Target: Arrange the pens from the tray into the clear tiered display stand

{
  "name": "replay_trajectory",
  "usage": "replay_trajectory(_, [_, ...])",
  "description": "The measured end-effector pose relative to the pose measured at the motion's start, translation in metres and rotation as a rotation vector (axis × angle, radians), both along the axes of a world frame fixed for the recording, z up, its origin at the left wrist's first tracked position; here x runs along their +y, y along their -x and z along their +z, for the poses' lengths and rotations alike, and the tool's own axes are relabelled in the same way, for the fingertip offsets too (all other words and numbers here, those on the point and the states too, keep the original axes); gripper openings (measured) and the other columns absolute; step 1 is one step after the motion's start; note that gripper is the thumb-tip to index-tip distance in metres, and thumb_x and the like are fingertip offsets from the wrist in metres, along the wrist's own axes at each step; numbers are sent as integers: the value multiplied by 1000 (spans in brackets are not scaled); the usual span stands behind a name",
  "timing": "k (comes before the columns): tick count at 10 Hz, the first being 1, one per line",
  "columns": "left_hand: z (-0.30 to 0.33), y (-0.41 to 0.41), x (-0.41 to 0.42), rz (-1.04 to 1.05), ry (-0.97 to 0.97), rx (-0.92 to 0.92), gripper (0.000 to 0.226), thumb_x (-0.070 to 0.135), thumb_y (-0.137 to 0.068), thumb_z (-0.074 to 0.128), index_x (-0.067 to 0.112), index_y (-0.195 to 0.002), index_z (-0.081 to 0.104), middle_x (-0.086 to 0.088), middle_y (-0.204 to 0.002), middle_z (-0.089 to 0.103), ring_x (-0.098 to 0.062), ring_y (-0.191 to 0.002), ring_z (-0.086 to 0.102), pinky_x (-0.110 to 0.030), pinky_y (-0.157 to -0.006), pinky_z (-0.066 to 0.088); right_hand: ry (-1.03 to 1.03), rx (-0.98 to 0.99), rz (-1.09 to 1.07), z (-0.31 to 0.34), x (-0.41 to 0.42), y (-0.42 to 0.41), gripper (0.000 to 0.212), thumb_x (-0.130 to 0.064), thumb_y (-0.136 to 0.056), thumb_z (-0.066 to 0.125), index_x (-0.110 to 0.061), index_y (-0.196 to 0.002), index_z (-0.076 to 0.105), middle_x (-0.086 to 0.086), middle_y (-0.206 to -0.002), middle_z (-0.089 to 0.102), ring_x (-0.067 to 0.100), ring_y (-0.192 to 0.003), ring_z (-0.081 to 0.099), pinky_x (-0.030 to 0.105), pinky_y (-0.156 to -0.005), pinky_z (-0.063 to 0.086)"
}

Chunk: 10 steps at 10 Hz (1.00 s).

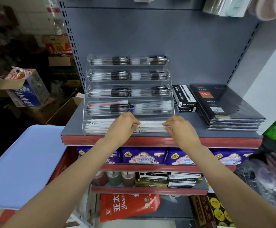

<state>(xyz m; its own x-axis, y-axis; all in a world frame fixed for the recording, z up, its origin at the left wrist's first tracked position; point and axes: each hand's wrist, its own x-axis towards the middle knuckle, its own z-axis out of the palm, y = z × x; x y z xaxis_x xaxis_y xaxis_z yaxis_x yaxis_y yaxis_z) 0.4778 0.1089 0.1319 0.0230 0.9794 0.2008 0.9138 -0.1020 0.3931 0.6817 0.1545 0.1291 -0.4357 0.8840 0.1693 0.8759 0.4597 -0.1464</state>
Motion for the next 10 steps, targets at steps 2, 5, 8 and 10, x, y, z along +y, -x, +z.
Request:
replay_trajectory(2, [-1, 0, -5, -54, 25, 41, 27, 16, -95, 51, 13, -119, 64, -1, -112, 58, -18, -98, 58, -27, -88, 45, -45, 3, 17, -3, 1, 2, 27, -21, -98, 47, -15, -114, 66, 3, -120, 59, 23, -111, 52, 34, -90, 41])
replay_trajectory(5, [1, -5, -4, -27, 18, 58, 27, 12, -95, 50, 10, -118, 64, -7, -114, 58, -22, -103, 58, -29, -92, 45, -182, -127, -11, -8, 5, 6, 23, 1, -83, 62, -19, -94, 66, 1, -98, 62, 22, -94, 58, 28, -72, 31])
replay_trajectory(8, [4, -10, -7, 11, 37, 114, 27, 9, -94, 49, 9, -117, 63, -10, -115, 58, -27, -105, 58, -39, -91, 47, -141, -156, -20, -3, -1, 10, 30, 3, -86, 56, -14, -111, 62, 4, -111, 60, 24, -105, 55, 32, -86, 38])
replay_trajectory(10, [15, -10, -11, 66, 1, 142, 27, 15, -95, 49, 12, -120, 59, -9, -117, 57, -27, -107, 56, -36, -86, 47, -113, -77, -50, 1, -8, 7, 26, -5, -91, 53, -12, -114, 61, 6, -116, 60, 26, -110, 54, 33, -88, 40])
